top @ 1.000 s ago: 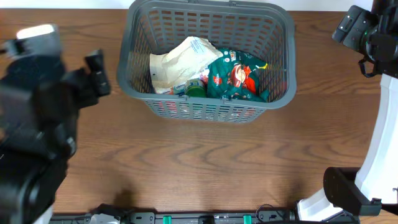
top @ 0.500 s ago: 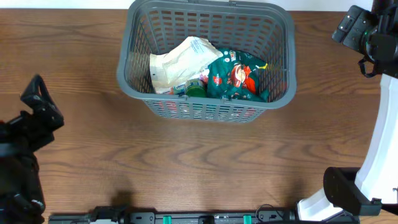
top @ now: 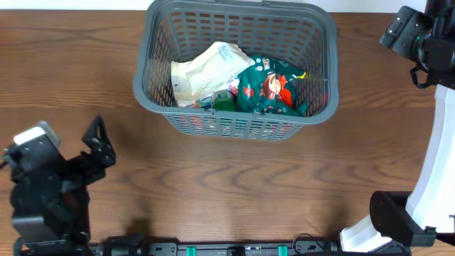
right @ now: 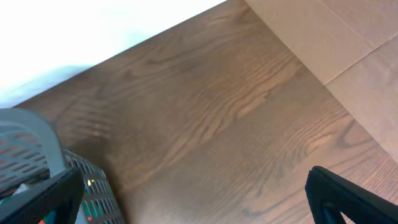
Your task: Pack container
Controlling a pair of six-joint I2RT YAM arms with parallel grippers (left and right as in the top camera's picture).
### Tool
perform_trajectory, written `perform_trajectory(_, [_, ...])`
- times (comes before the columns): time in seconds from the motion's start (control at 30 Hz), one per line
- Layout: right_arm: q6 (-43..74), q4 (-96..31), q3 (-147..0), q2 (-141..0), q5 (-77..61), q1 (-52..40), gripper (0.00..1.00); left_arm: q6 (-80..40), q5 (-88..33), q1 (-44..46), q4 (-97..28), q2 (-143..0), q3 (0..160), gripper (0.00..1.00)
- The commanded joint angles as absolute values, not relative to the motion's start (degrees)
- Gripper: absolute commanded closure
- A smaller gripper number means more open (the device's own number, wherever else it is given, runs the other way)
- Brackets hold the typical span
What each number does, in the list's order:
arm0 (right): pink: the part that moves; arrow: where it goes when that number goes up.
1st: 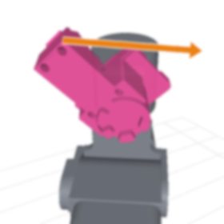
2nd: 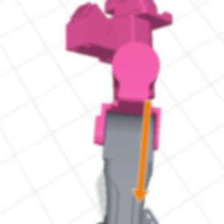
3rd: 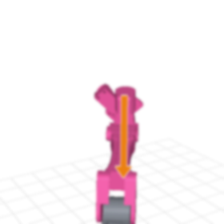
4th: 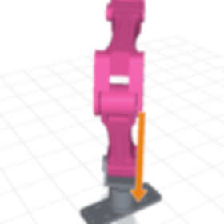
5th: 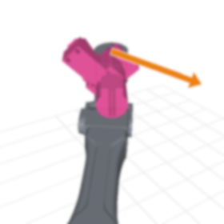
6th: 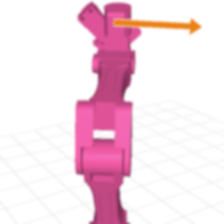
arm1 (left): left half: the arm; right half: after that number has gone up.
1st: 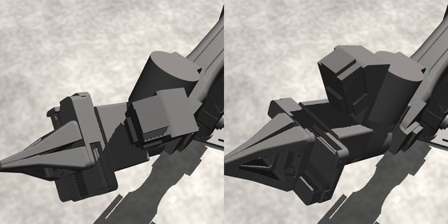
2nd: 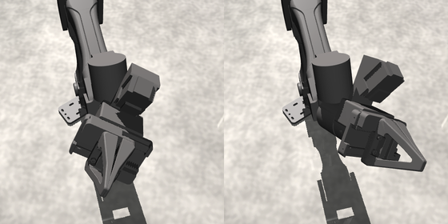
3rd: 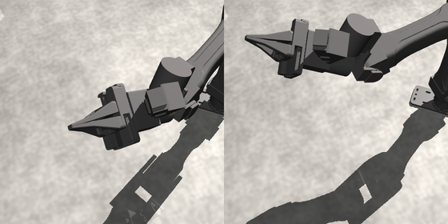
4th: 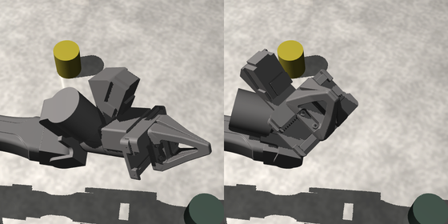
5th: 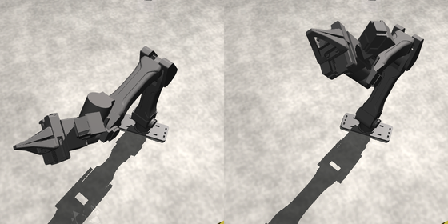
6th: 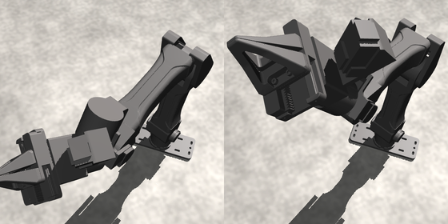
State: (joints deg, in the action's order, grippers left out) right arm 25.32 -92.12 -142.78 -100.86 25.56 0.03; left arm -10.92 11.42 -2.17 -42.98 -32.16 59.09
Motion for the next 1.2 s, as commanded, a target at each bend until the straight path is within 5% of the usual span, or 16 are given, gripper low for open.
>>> perform_trajectory(0.0, [26.11,-92.2,-143.35,-100.71,26.52,0.3,0.01,-11.88,7.84,-2.52,-41.65,-27.73,53.08,0.01])
perform_trajectory(1.17, [26.13,-92.2,-143.33,-100.71,26.52,0.3,0.01,-14.87,1.89,-2.5,-37.17,-2.22,17.67,0.01])
